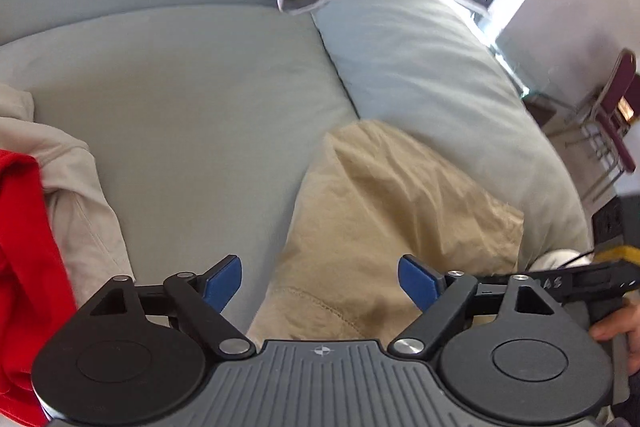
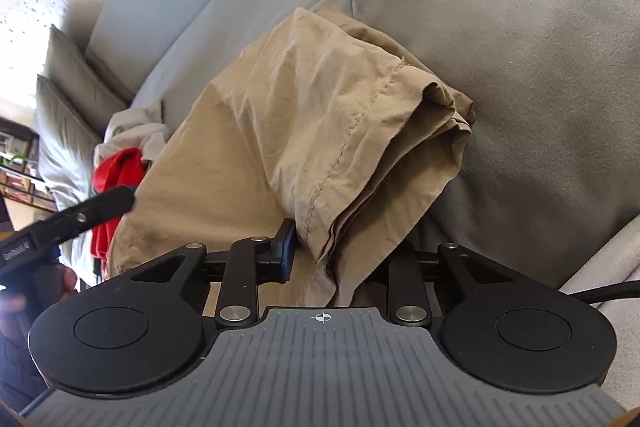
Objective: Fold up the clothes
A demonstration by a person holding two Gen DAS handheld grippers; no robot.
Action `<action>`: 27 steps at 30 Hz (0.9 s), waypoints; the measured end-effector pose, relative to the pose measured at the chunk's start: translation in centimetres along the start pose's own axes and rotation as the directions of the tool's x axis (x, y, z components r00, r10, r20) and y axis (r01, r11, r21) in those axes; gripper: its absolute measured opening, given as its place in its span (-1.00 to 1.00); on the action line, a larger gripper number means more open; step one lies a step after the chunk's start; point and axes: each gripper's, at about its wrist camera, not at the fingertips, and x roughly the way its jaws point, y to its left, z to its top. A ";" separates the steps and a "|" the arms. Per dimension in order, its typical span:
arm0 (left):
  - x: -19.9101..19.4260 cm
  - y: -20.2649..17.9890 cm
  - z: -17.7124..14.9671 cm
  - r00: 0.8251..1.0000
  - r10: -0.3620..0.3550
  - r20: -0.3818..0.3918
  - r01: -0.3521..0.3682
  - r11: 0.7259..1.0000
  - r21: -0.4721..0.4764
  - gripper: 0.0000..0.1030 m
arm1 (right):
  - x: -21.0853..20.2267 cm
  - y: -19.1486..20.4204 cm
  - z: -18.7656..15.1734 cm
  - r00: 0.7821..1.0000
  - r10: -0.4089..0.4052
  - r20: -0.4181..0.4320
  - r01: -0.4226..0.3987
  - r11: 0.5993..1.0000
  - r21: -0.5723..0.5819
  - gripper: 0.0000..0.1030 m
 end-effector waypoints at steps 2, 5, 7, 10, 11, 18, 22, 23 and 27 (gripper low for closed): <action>0.2 0.1 -0.8 1.000 -0.018 0.006 0.019 0.999 -0.035 -0.14 | -0.2 0.0 0.0 1.000 -0.007 0.004 0.007 1.000 0.003 -0.45; -1.9 -0.5 -2.5 0.996 -0.017 0.085 0.021 0.999 -0.041 -0.47 | -0.8 2.2 -0.1 0.996 -0.078 0.036 0.081 0.994 -0.079 -0.55; -3.8 -0.6 -4.1 0.990 -0.008 0.138 0.021 0.996 -0.092 -0.49 | -1.5 5.2 -0.1 0.988 -0.120 0.100 0.139 0.965 -0.222 -0.71; -6.0 0.6 -6.4 0.977 -0.008 0.213 0.064 0.964 -0.257 -0.49 | -2.1 9.7 0.6 0.973 -0.121 0.198 0.193 0.898 -0.396 -0.71; -6.3 1.1 -7.1 0.975 0.004 0.222 0.068 0.946 -0.316 -0.49 | -1.9 11.0 1.0 0.971 -0.110 0.211 0.194 0.881 -0.432 -0.71; -3.8 2.4 -7.7 0.977 0.157 0.146 -0.098 0.933 -0.347 0.11 | 2.6 11.6 4.1 0.975 -0.198 0.100 0.221 0.904 -0.365 0.11; -6.9 0.6 -8.6 0.956 0.228 0.186 -0.188 0.959 -0.211 0.07 | 2.8 9.5 4.5 0.960 -0.267 0.081 0.279 0.918 -0.280 0.12; -7.8 0.5 -9.1 0.949 0.243 0.200 -0.205 0.960 -0.193 0.09 | 2.7 9.0 4.5 0.957 -0.280 0.078 0.290 0.921 -0.259 0.12; -11.7 -0.1 -9.5 0.900 0.266 0.346 -0.187 0.951 -0.246 0.08 | -3.0 6.9 3.3 0.966 -0.223 0.130 0.245 0.949 -0.197 0.11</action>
